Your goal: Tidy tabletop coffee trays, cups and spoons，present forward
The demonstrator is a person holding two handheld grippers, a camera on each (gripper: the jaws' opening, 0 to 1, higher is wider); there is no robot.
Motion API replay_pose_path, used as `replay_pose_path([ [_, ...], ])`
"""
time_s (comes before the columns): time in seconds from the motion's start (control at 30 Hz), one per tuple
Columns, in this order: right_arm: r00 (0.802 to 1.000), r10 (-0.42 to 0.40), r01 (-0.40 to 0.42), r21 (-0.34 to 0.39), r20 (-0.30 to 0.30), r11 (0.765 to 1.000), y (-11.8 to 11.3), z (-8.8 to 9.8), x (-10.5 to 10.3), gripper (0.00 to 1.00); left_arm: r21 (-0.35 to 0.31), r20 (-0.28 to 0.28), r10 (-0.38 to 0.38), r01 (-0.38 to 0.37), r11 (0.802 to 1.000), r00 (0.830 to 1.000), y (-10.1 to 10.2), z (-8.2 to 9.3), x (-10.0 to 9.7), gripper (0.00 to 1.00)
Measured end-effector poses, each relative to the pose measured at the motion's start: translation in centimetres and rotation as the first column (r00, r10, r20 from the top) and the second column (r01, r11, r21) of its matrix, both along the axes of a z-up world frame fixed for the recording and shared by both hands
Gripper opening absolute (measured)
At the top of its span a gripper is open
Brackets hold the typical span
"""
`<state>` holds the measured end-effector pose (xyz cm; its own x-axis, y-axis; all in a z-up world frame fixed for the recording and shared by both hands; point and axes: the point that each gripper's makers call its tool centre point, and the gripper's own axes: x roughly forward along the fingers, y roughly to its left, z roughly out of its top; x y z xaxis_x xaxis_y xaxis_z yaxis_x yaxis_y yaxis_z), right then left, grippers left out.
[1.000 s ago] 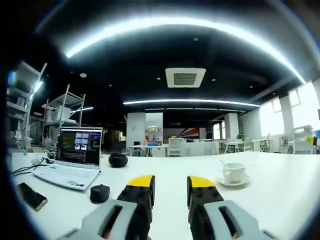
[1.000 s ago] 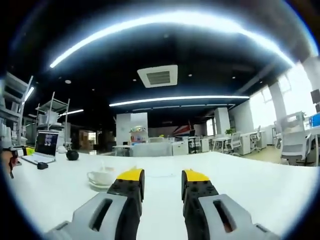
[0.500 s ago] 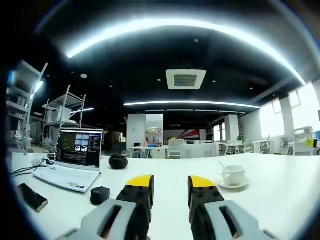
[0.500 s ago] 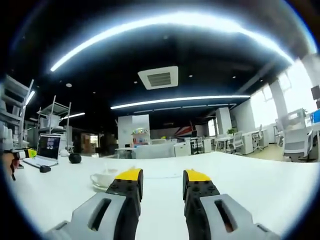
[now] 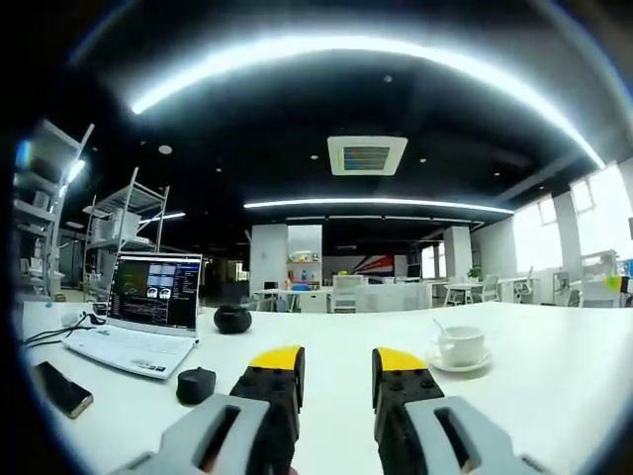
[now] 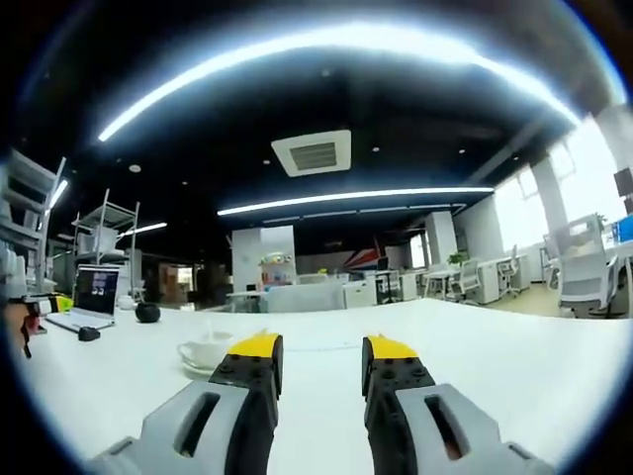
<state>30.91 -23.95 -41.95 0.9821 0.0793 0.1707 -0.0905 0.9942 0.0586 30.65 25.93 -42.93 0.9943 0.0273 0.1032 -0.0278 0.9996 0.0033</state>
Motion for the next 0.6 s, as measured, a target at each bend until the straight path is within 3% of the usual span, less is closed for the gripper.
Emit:
replay_pose_path([
  [0.6, 1.0, 0.005, -0.005, 0.009, -0.012, 1.0, 0.22, -0.45, 0.11, 0.33, -0.006, -0.006, -0.002, 0.002, 1.0, 1.0, -0.09, -0.26, 0.15, 0.29],
])
